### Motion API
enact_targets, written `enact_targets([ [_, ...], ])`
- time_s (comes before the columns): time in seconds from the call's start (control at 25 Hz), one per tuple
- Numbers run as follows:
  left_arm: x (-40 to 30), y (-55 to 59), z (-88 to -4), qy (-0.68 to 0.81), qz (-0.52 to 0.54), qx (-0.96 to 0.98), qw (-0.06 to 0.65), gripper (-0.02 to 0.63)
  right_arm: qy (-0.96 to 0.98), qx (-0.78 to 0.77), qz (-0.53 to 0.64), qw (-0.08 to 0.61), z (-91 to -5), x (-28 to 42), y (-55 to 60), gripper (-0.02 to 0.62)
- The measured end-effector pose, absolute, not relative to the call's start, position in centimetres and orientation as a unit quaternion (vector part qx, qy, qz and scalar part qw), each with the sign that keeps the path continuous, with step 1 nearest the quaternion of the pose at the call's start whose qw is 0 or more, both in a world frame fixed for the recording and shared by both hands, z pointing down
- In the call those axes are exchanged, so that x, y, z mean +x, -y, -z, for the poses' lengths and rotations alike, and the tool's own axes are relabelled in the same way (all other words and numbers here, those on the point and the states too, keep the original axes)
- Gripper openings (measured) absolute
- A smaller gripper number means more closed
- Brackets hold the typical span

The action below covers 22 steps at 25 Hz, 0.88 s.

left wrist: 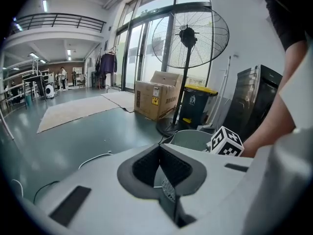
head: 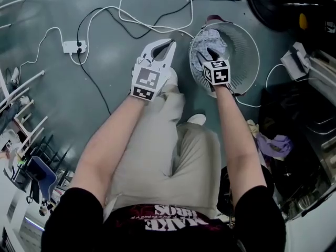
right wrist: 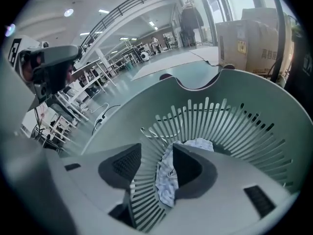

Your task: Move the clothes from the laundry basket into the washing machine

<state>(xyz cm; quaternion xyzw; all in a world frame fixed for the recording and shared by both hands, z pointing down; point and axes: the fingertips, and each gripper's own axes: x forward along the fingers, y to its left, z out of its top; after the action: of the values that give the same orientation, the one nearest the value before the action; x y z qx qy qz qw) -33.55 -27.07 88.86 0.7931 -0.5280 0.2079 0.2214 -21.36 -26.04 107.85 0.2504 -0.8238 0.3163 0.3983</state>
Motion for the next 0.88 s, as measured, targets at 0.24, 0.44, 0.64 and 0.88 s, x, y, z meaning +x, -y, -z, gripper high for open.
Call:
enact_targets([
  [0.24,-34.1,27.3,-90.2,0.527,-0.210,0.793,0.222,0.005,0.812,0.254,-0.334,0.405,-111.4,-21.8,26.8,0.273],
  [0.44,-34.4,27.2,-91.2,0.524,-0.216,0.794,0.219,0.005,0.807,0.264,-0.336,0.407,-113.8,-21.7,27.1,0.324],
  [0.64,-35.0,28.0,-91.5,0.529,-0.208,0.794,0.214,0.005,0.804,0.266,-0.339,0.409,-116.2,-22.0,27.5,0.366],
  [0.88,-36.3,28.0,-91.5,0.534,-0.200,0.796,0.204,0.005,0.782,0.287,-0.373,0.409,-119.6,-21.8,28.0,0.380],
])
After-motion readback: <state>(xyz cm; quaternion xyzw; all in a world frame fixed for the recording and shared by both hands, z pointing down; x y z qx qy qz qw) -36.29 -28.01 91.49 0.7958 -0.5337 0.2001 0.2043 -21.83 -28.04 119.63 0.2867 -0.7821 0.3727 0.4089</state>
